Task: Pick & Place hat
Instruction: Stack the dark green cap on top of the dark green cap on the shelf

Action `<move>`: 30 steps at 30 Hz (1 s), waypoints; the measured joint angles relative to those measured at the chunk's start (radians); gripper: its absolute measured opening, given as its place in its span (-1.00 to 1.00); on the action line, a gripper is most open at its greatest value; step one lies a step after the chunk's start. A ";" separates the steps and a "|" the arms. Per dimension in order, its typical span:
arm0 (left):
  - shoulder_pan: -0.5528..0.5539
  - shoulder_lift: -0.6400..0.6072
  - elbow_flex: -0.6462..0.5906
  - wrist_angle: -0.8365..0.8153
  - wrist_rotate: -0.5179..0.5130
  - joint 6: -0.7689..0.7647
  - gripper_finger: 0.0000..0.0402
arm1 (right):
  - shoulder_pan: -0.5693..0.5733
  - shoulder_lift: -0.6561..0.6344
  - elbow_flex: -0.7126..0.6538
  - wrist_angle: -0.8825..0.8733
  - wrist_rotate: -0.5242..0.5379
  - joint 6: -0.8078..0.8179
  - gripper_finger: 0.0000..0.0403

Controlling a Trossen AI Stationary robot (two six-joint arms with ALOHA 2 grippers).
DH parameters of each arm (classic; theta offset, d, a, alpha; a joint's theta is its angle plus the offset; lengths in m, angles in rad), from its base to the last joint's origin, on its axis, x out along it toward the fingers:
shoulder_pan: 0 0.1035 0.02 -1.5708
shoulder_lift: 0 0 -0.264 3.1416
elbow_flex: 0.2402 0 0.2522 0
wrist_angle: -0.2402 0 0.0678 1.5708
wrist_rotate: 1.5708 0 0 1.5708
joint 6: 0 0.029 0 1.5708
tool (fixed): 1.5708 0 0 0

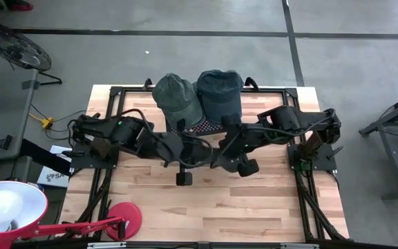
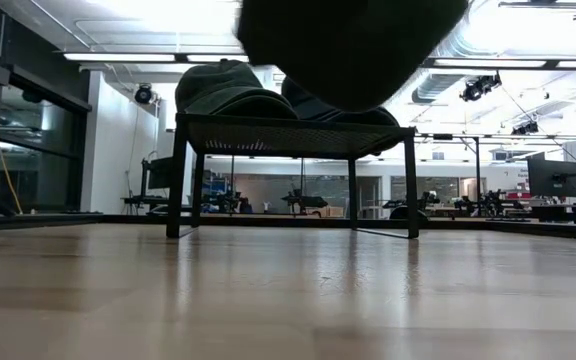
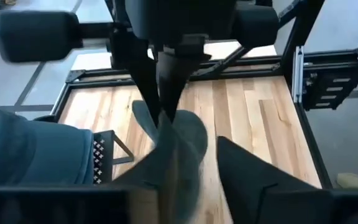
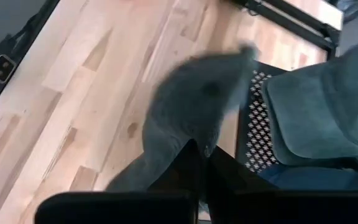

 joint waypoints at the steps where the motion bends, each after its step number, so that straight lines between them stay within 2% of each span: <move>1: 0.000 -0.003 0.000 0.000 -0.001 0.000 -0.40 | 0.000 -0.008 0.000 0.001 0.007 0.003 -1.00; 7: 0.000 -0.017 0.000 -0.039 -0.013 0.000 -0.10 | 0.001 -0.039 0.000 0.011 0.033 0.020 -1.00; 12: 0.004 -0.016 0.000 -0.084 -0.097 0.000 -0.02 | 0.011 -0.062 0.000 -0.002 -0.006 0.025 -1.00; 14: 0.016 -0.016 -0.003 -0.084 -0.092 -0.001 -0.02 | 0.021 -0.074 0.000 -0.002 -0.015 0.024 -1.00; 20: 0.065 -0.015 -0.004 -0.089 -0.012 -0.009 -0.02 | 0.064 -0.109 0.000 0.007 -0.034 0.010 -1.00; 30: 0.142 -0.015 -0.004 -0.060 0.237 0.001 -0.02 | 0.109 -0.139 0.001 0.007 -0.048 -0.011 -1.00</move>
